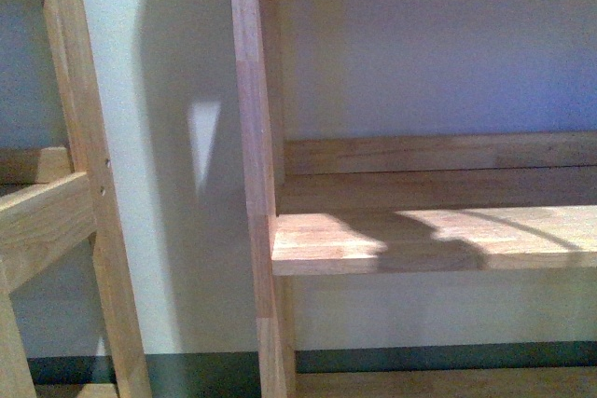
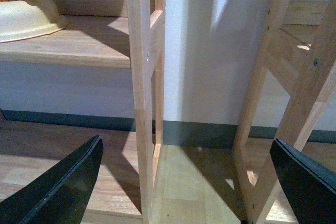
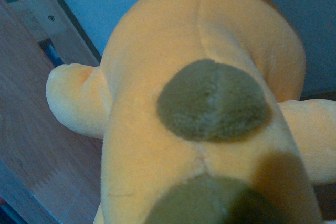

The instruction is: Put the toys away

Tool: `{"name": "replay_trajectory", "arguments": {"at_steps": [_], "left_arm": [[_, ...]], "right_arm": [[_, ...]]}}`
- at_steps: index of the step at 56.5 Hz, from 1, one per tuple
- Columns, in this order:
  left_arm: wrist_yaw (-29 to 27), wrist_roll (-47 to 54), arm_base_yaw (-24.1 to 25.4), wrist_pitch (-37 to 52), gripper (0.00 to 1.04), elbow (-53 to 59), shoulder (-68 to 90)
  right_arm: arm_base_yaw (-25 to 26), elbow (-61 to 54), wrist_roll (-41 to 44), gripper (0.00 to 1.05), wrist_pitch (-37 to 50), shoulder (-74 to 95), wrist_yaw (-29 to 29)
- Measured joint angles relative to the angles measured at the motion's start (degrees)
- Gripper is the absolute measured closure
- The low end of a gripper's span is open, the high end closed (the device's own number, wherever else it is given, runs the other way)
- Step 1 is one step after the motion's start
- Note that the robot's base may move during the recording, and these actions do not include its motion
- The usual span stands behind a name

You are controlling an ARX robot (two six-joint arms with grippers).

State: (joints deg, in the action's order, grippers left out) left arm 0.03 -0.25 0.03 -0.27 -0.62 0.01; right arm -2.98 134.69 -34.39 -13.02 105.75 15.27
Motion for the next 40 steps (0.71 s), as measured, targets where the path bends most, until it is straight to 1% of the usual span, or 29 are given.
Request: {"name": "replay_trajectory", "arguments": {"at_steps": [9,40], "left_arm": [[0.0,0.0,0.0,0.0,0.06,0.0,0.0],[0.0,0.0,0.0,0.0,0.06,0.0,0.0]], "right_arm": [[0.3,1.9,-1.0,0.86,-0.3,2.0,-0.1],[0.2,1.0,-3.8,0.86,2.9,5.0,0.5]]}}
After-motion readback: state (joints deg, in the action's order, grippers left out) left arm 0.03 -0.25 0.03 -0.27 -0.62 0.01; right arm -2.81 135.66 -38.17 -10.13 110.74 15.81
